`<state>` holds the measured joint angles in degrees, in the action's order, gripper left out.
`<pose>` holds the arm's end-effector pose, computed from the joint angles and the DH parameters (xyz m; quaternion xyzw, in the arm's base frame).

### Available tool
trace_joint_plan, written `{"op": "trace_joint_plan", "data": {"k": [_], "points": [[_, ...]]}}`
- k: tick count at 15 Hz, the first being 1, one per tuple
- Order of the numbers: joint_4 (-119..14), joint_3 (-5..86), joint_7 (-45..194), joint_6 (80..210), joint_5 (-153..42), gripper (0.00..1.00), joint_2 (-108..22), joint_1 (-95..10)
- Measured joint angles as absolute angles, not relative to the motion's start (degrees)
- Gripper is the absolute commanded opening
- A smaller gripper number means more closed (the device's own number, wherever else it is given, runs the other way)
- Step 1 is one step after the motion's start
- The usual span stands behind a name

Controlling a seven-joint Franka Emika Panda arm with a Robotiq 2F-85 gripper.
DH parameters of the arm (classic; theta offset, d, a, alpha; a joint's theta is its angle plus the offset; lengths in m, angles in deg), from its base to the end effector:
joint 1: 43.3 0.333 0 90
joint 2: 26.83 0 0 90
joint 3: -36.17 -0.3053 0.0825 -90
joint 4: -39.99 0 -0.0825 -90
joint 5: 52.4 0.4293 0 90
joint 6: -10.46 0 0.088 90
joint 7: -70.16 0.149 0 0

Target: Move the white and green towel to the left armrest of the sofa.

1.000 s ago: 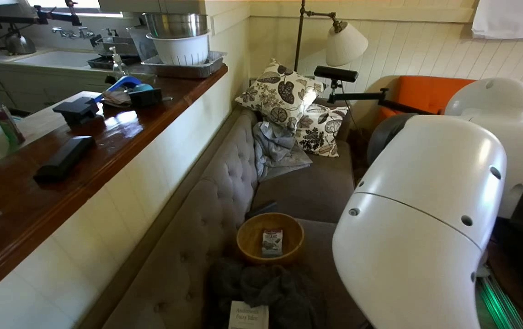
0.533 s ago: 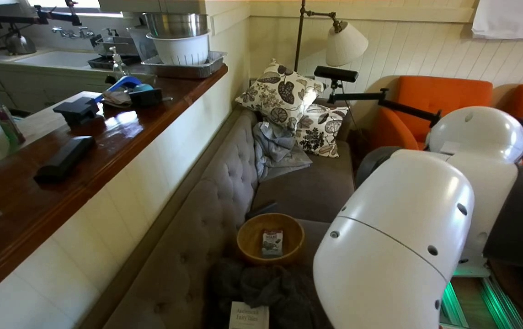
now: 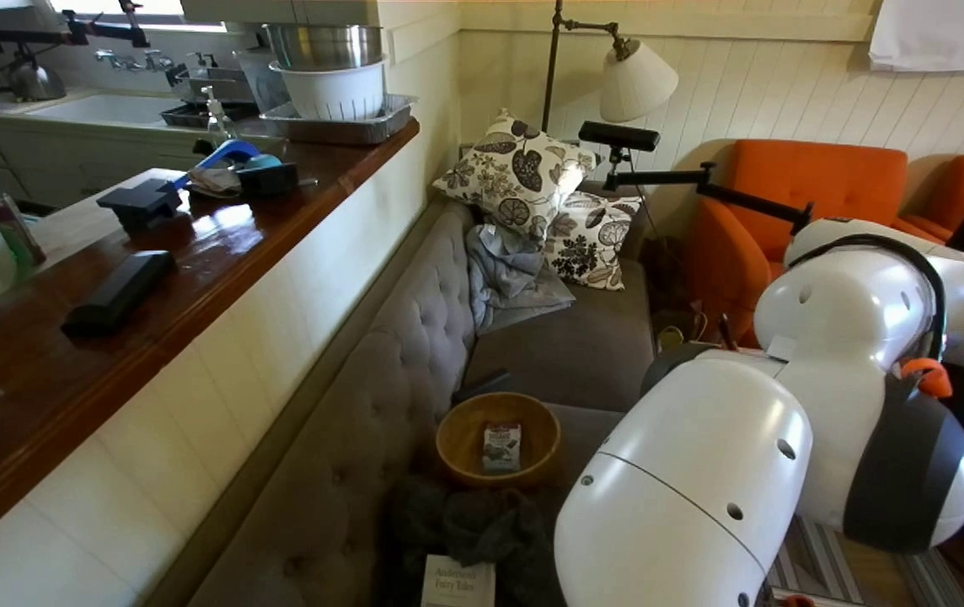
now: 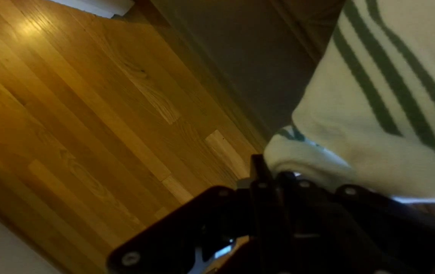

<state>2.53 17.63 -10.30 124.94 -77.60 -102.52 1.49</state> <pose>0.5241 0.6590 0.1063 0.3454 0.9368 0.0178 0.0521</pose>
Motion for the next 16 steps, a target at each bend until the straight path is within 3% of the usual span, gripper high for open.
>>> {"op": "trace_joint_plan", "data": {"k": [6,7,8,16], "points": [[7.2,19.1,-21.1,131.6,-70.0,0.02,-104.8,3.0],[7.9,19.0,-23.0,132.6,-68.5,0.32,-105.0,3.1],[8.5,19.0,-24.5,132.9,-67.2,0.33,-105.2,3.2],[12.4,26.0,-21.0,121.2,-63.1,0.88,-106.2,5.5]]}}
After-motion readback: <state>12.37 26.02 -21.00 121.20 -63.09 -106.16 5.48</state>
